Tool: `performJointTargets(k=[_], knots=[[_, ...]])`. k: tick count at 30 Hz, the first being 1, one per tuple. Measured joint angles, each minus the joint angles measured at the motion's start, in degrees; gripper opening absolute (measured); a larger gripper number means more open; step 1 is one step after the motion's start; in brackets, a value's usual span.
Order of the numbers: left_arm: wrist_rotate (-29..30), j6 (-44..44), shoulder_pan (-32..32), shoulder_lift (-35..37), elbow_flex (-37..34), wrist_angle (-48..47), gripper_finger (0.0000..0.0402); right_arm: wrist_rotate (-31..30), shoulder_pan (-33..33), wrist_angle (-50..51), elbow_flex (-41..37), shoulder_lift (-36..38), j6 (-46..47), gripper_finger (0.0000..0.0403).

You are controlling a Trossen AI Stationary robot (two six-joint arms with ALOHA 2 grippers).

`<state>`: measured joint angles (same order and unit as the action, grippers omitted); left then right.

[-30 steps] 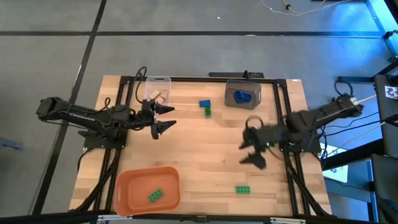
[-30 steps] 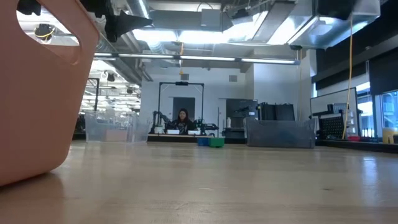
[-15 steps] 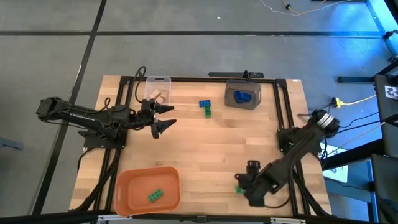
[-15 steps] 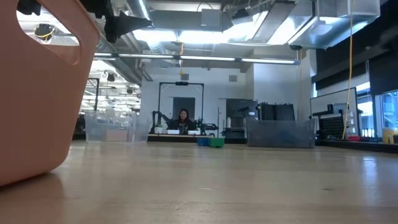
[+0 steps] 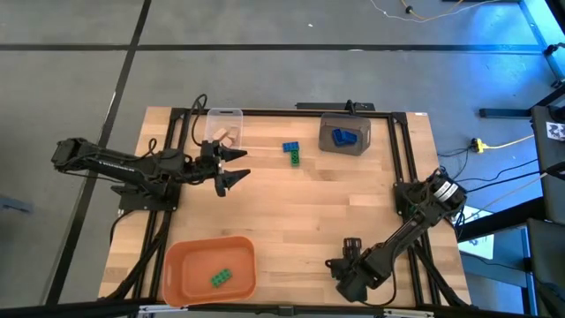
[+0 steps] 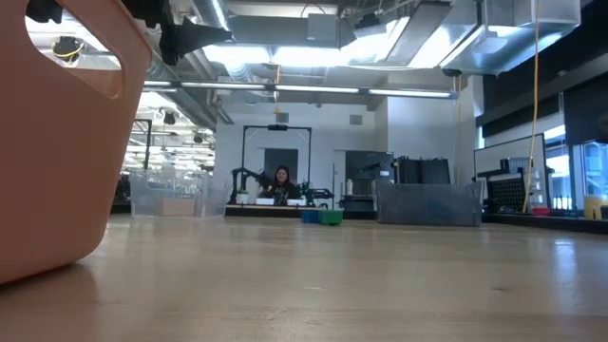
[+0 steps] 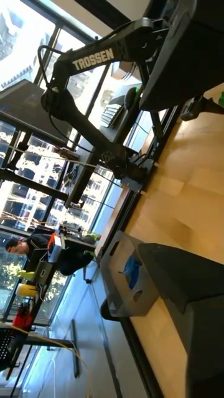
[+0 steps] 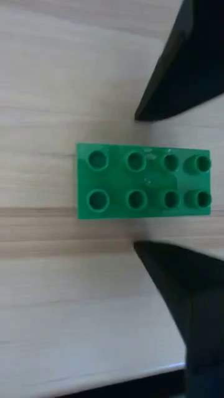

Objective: Sort & place blocks by color
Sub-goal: Put the bottom green game piece into the orange bin

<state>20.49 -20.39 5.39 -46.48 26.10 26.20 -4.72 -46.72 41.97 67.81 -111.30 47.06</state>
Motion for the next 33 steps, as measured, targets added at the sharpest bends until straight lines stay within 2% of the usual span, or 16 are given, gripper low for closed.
performJointTargets(k=[2, 4, 5, 6, 9, 13, 15, 18, 21, 24, 26, 29, 33], knots=[[0.0, 0.0, 0.0, 0.0, 0.0, 0.0, 0.0355, 0.1, 0.0, 0.9, 0.0, 0.3, -1.4, 0.0251], [0.0, 0.0, 0.0, 0.0, 0.0, 0.0, 0.0355, 0.6, 0.1, 2.5, -0.3, 1.0, -3.8, 0.0159], [0.0, 0.0, 0.0, 0.0, 0.0, 0.0, 0.0355, 0.8, 0.1, 3.1, -0.8, 1.6, -4.9, 0.0128], [0.0, 0.0, 0.0, 0.0, 0.0, 0.0, 0.0355, 1.0, 0.1, 3.7, -1.8, 2.4, -6.1, 0.0140], [0.0, -0.1, 0.0, 0.0, 0.0, 0.0, 0.0355, 1.8, 0.6, 4.8, -6.9, 6.3, -6.0, 0.0142], [0.1, -0.9, 0.0, 0.0, 0.0, 0.1, 0.0355, 1.7, 2.7, 2.3, -19.4, 16.7, 5.5, 0.0142], [0.0, -1.7, 0.0, 0.0, 0.0, 0.0, 0.0355, -0.6, 4.2, -4.1, -26.4, 23.7, 12.9, 0.0142], [0.1, -1.8, 0.0, 0.0, 0.0, 0.0, 0.0355, -9.3, 7.7, -20.7, -35.8, 33.3, 20.7, 0.0142], [0.1, -1.7, 0.0, 0.0, 0.0, 0.0, 0.0355, -16.1, 12.7, -36.2, -41.9, 39.2, 21.5, 0.0142], [0.0, -1.6, 0.0, 0.0, 0.1, 0.0, 0.0355, -19.7, 19.7, -47.2, -43.7, 40.2, 15.8, 0.0142], [0.1, -1.5, 0.0, -0.1, 0.1, -1.1, 0.0355, -19.3, 24.5, -54.7, -42.6, 38.9, 9.7, 0.0141], [0.1, 0.0, 0.0, -1.5, 0.1, -0.6, 0.0355, -14.3, 31.1, -60.6, -38.5, 36.3, -0.6, 0.0141], [-1.8, 1.5, 0.0, -5.5, 0.1, 2.0, 0.0355, -3.5, 37.0, -61.6, -30.4, 32.2, -12.3, 0.0141]])
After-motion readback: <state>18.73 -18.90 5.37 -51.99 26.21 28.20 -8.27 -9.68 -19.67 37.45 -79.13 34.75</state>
